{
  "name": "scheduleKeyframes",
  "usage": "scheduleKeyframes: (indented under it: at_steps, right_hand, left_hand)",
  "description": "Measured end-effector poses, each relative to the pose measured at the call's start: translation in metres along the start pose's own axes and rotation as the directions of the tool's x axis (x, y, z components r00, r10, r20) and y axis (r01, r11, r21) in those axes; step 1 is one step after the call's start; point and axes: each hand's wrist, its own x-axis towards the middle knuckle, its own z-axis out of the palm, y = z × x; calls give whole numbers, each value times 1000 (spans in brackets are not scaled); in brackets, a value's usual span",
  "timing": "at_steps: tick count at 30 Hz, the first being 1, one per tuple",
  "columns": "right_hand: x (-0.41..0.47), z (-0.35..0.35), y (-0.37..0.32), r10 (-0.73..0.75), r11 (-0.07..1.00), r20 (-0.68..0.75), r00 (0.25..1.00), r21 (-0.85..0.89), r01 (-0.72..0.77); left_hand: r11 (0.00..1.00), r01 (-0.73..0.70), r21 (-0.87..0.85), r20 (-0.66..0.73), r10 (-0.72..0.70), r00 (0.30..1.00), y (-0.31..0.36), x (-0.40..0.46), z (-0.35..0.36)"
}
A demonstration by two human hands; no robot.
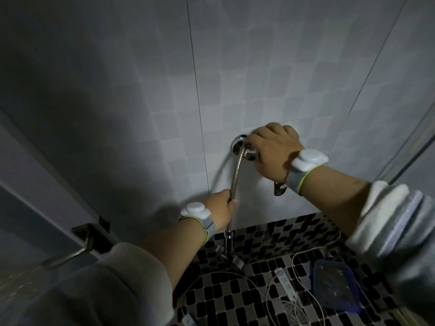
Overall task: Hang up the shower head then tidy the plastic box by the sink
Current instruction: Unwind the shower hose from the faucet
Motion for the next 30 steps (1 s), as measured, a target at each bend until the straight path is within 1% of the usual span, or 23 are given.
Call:
scheduleKeyframes:
  at_steps: [3, 4, 6, 8, 10, 13, 16, 18, 20, 22, 23, 25, 27, 28, 29, 30]
  right_hand:
    - [1, 2, 11, 91, 996, 0, 996, 27, -91]
    - [2, 0, 14, 86, 996, -7, 996, 20, -86]
    - [5, -5, 17, 13, 1000, 22, 1000, 9, -13]
    - [10, -6, 17, -73, 997, 81, 994, 17, 72]
    - [17, -6, 18, -92, 996, 117, 989, 6, 92]
    - [24, -9, 24, -1, 1000, 53, 999, 28, -1]
    - [15, -12, 34, 155, 977, -38, 987, 153, -148]
    - [4, -12, 40, 250, 932, -23, 968, 277, -234]
    - [-9, -11, 44, 327, 859, 15, 945, 412, -304]
    - [-23, -5, 48, 376, 799, 46, 925, 489, -349]
    - [-27, -1, 47, 376, 784, 67, 924, 509, -356]
    - [-38, 9, 45, 377, 761, 127, 917, 523, -385]
    - [-46, 17, 44, 394, 745, 233, 889, 485, -458]
    - [-49, 18, 44, 390, 762, 282, 877, 437, -479]
    - [-51, 16, 43, 373, 804, 300, 878, 367, -467]
    - [-50, 13, 43, 355, 855, 288, 889, 285, -434]
  left_hand:
    - [1000, -4, -7, -22, 4, 1000, 5, -2, -8]
    - [1000, -1, -19, -31, 0, 1000, 6, -1, -10]
    - [1000, -1, -24, -50, 0, 999, 9, 0, -14]
    - [1000, -9, 13, -67, 10, 998, 13, 2, -18]
    - [999, -22, 49, -84, 26, 996, 19, 4, -23]
    - [999, -31, 20, -103, 32, 994, 27, 6, -28]
    - [1000, -24, -6, -153, 23, 988, 33, 8, -32]
    - [1000, -22, 2, -165, 22, 986, 36, 12, -32]
    - [1000, -17, 5, -169, 17, 985, 36, 15, -31]
    - [1000, -20, 5, -165, 21, 986, 38, 17, -29]
    - [1000, -18, -1, -164, 17, 986, 37, 17, -28]
    - [1000, -17, -2, -153, 17, 988, 36, 18, -26]
    - [1000, -22, 17, -135, 24, 991, 33, 19, -25]
    - [999, -25, 25, -127, 28, 992, 31, 19, -24]
    - [999, -29, 31, -121, 32, 992, 27, 18, -24]
    - [999, -29, 38, -117, 34, 993, 25, 18, -24]
